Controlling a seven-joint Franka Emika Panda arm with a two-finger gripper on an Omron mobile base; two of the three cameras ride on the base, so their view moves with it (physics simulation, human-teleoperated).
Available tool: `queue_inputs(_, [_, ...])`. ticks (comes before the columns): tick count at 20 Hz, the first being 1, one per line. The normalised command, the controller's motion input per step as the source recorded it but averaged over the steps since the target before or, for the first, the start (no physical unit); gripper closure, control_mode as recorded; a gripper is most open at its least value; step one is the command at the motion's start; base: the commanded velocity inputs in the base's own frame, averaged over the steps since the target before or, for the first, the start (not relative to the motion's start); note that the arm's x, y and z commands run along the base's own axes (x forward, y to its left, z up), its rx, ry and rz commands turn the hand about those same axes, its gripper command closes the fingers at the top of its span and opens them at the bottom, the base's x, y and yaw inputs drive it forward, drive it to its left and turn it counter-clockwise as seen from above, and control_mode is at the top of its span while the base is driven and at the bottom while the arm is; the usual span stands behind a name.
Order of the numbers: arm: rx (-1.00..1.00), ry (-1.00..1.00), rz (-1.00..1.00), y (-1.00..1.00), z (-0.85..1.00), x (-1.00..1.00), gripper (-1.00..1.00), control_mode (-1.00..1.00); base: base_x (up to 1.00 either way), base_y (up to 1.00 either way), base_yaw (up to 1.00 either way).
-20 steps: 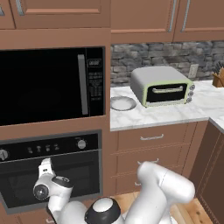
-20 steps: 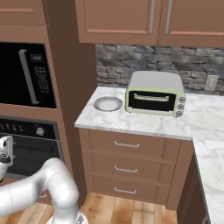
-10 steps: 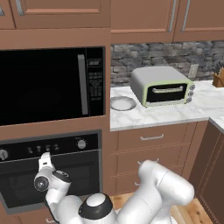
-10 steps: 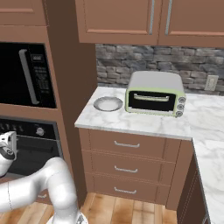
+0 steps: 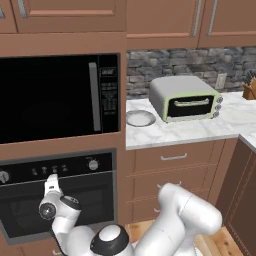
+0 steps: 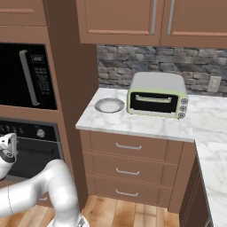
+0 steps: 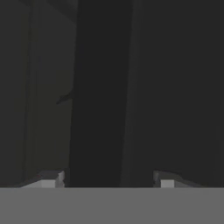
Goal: Take the fish from the oven and place it on the plate on the counter.
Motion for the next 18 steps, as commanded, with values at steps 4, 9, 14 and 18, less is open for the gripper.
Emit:
queue_inputs(4, [0.00,0.00,0.00,0.00,-0.05,0.00,1.00,-1.00,0.00,0.00,0.00])
queue_inputs(9, [0.00,-0.04,0.01,0.00,-0.58,-0.02,1.00,-1.00,0.00,0.00,0.00])
queue_inputs(14, [0.00,0.04,0.01,0.00,-0.81,-0.24,1.00,-1.00,0.00,0.00,0.00])
queue_inputs(18, [0.00,0.17,0.01,0.00,-0.77,-0.51,1.00,-1.00,0.00,0.00,0.00])
